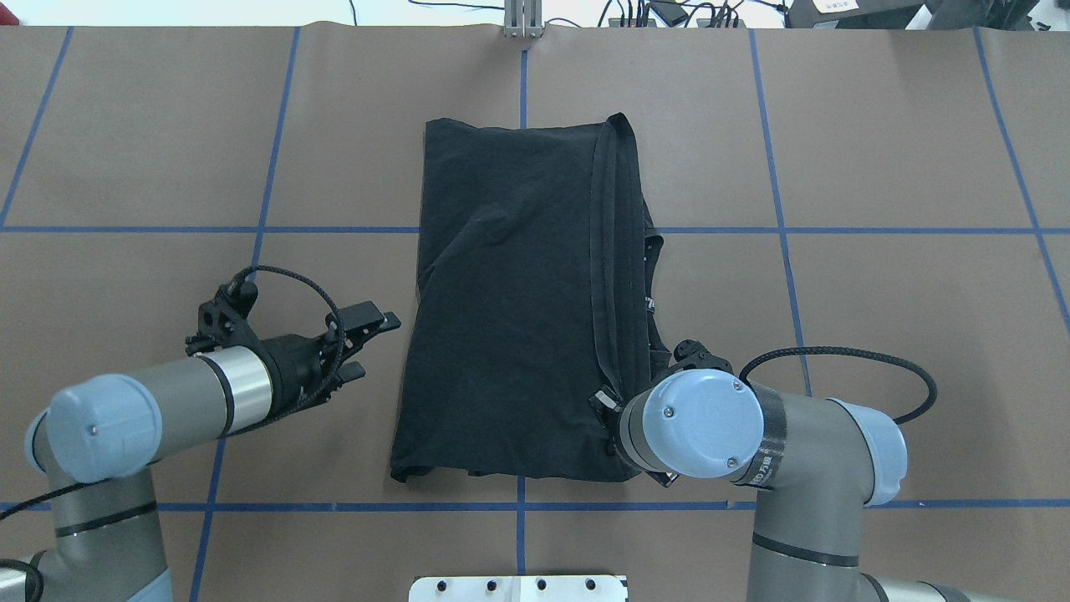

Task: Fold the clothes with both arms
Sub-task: 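Move the left gripper to the shirt's near corner and grasp it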

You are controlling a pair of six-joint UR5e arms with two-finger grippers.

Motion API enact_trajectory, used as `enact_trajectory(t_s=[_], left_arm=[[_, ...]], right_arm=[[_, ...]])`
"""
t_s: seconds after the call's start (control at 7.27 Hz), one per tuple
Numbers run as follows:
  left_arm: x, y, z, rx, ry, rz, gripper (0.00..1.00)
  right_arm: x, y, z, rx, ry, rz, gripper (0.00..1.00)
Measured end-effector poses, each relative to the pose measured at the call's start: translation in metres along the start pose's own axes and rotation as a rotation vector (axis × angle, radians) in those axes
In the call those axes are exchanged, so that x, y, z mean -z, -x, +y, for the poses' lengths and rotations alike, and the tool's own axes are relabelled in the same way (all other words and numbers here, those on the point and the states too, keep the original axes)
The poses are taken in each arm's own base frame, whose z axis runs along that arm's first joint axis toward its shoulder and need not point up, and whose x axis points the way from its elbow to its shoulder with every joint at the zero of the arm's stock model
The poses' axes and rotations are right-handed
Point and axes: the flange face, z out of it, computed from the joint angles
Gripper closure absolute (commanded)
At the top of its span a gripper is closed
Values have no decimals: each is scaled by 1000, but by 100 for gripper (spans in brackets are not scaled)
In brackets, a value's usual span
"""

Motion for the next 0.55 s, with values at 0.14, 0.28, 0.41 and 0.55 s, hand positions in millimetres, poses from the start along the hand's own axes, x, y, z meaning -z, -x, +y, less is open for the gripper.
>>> enact_trajectory(t_s=[0.14,0.28,0.41,0.55], left_arm=[[-1,16,22,20,30,-27,2],[0,29,37,33,52,-49,4],[1,39,49,35,71,-68,8],[1,48,58,32,84,-88,11]], right_arm=[[1,0,0,0,2,-2,100],[2,0,0,0,2,-2,100],[1,0,0,0,1,-2,100],[0,-1,-1,-1,-2,0,100]])
